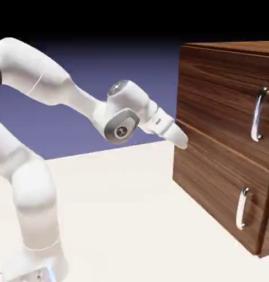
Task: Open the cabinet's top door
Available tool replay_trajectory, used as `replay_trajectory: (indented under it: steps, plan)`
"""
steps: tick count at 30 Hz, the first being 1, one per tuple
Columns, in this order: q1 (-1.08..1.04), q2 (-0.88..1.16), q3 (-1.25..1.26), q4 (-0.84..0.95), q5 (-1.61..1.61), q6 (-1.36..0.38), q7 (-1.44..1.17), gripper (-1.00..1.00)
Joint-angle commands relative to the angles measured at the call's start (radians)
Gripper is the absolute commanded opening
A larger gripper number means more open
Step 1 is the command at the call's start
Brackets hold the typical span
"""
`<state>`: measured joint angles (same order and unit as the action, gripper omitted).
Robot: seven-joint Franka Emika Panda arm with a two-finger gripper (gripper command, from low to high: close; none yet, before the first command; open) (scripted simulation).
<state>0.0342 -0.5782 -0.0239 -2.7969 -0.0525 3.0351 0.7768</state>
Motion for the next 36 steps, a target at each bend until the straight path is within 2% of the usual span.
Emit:
replay_trajectory:
  steps: [1, 36]
  plan:
    - [0.018, -0.007, -0.02, 0.011, -0.044, -0.002, 0.03, 0.0]
    - [0.663, -0.244, -0.712, 0.39, -1.566, -0.058, 1.067, 0.0]
